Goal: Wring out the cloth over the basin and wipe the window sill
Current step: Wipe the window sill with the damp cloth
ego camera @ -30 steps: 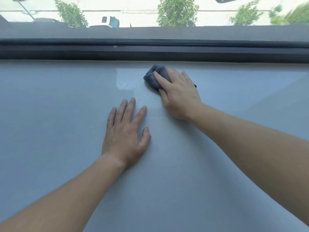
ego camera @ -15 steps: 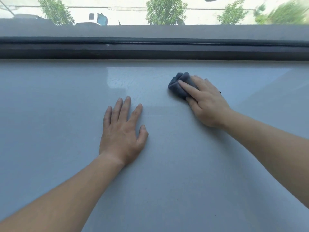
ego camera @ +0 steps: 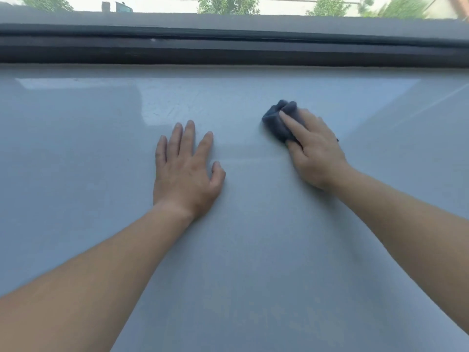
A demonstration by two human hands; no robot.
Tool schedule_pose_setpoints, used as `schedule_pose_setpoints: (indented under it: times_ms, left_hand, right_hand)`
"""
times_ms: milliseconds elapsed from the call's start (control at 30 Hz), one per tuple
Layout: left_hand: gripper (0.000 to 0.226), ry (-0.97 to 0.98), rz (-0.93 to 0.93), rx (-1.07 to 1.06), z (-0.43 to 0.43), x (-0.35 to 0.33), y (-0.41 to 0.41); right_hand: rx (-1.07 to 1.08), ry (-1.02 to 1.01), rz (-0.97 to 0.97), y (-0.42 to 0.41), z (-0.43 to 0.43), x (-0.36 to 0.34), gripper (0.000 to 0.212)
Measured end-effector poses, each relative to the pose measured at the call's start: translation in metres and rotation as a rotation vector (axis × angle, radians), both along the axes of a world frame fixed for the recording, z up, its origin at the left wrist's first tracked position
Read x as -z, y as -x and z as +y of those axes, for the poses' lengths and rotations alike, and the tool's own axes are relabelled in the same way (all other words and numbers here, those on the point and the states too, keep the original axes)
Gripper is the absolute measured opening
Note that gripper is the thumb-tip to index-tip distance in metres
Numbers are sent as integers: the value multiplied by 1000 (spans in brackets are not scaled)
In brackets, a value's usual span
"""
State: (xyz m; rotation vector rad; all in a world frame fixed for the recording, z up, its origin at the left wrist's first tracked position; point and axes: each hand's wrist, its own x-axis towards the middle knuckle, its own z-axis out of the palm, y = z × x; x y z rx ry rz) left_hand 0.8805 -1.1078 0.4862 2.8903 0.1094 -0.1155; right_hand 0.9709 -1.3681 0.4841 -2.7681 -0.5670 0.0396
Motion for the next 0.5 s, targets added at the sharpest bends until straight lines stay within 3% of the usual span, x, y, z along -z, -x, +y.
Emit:
schedule_pose_setpoints:
  times_ms: [100,233,333,500]
  left_hand:
    - [65,9,0,8,1,1,1]
    - [63,8,-6,10,3,1,1]
    - [63,3,-24,11,4,1,1]
    - [63,20,-35,18,8,1,-1]
  right_hand:
    - [195,-34,-19,28,20,4,56]
    - [-223,28,5,147,18,0,56]
    - [-401,72,61,162,-3,-7,55]
    - [67,6,42,113,2,-10,55]
